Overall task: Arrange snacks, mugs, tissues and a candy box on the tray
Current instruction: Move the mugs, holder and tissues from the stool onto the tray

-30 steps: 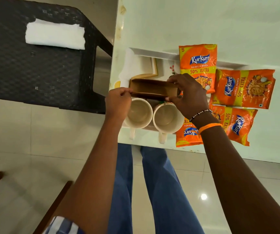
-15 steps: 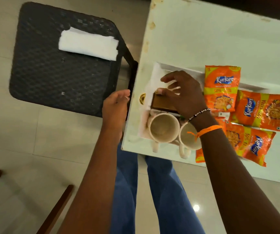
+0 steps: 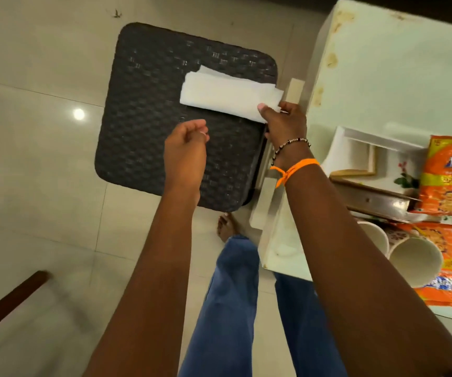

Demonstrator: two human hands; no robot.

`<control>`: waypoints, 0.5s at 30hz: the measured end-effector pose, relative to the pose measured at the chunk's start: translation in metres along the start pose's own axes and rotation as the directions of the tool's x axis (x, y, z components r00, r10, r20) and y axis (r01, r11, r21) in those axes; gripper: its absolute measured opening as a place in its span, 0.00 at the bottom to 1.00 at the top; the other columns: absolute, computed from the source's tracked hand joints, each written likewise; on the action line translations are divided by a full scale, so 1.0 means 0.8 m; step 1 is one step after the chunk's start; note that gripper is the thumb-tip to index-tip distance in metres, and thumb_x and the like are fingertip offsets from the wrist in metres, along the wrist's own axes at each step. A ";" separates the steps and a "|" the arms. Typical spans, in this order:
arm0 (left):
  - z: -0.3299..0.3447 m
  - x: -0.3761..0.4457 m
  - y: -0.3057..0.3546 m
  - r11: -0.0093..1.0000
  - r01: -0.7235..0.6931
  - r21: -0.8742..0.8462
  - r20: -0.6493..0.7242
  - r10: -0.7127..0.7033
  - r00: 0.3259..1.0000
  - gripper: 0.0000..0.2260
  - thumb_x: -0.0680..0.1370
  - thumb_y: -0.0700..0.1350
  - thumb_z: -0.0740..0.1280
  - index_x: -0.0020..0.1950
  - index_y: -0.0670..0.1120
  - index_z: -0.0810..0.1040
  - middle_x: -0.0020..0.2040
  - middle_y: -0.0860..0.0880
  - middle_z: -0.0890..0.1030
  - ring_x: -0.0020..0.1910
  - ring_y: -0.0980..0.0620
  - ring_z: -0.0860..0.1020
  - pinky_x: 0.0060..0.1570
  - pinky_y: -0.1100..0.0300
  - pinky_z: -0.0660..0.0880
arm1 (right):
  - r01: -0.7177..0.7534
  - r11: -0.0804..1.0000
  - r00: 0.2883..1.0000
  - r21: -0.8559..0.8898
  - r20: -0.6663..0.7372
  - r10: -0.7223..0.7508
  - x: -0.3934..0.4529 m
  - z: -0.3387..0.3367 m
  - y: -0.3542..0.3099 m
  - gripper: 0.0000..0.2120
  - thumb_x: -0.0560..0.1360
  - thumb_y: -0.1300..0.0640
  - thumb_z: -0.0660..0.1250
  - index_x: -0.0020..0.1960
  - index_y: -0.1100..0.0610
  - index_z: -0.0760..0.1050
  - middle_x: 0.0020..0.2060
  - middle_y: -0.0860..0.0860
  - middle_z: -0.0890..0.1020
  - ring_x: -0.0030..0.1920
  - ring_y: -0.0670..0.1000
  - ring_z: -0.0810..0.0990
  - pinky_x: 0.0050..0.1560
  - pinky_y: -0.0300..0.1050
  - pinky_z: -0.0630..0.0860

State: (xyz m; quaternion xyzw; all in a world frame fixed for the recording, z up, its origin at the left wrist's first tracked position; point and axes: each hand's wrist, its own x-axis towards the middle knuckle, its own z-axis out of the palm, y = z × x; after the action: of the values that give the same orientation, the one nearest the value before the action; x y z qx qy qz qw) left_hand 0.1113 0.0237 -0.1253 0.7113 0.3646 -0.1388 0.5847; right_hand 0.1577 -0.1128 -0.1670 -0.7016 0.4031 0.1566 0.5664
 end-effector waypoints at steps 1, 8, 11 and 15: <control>-0.001 0.003 0.001 1.000 0.008 -0.004 0.007 -0.008 1.000 0.09 0.78 0.40 0.60 0.51 0.52 0.77 0.51 0.54 0.79 0.54 0.56 0.78 0.58 0.61 0.73 | 0.010 1.000 1.000 -0.014 -0.010 -0.010 0.001 0.001 -0.002 0.21 0.69 0.54 0.71 0.58 0.62 0.74 0.50 0.56 0.78 0.49 0.51 0.75 0.55 0.48 0.75; 0.019 -0.010 0.005 0.982 0.106 -0.158 0.086 -0.093 0.992 0.12 0.78 0.40 0.61 0.61 0.46 0.73 0.54 0.50 0.78 0.55 0.53 0.78 0.59 0.59 0.74 | -0.015 0.966 0.993 0.258 0.118 -0.017 -0.032 -0.062 -0.012 0.04 0.73 0.65 0.66 0.41 0.60 0.71 0.46 0.57 0.76 0.47 0.53 0.77 0.46 0.45 0.79; 0.039 -0.032 0.003 0.969 0.160 -0.187 0.207 -0.120 0.971 0.21 0.76 0.43 0.65 0.69 0.46 0.65 0.62 0.47 0.75 0.61 0.50 0.75 0.61 0.58 0.73 | 0.031 0.957 0.989 0.289 0.128 -0.070 -0.054 -0.122 -0.001 0.04 0.73 0.66 0.64 0.44 0.59 0.71 0.42 0.54 0.77 0.45 0.50 0.78 0.41 0.38 0.80; 0.074 -0.072 -0.010 0.991 0.116 -0.061 0.384 -0.084 0.920 0.26 0.74 0.42 0.68 0.70 0.47 0.63 0.64 0.49 0.76 0.60 0.53 0.76 0.57 0.58 0.75 | 0.072 0.972 0.984 0.225 0.144 -0.106 -0.073 -0.208 0.031 0.13 0.73 0.68 0.63 0.52 0.54 0.71 0.48 0.51 0.79 0.48 0.47 0.79 0.48 0.43 0.78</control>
State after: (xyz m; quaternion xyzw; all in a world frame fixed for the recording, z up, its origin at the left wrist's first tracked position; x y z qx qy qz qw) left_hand 0.0792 -0.0513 -0.1118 0.6263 0.2858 -0.2886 0.6654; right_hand 0.0634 -0.2440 -0.0931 -0.6379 0.3408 0.1397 0.6763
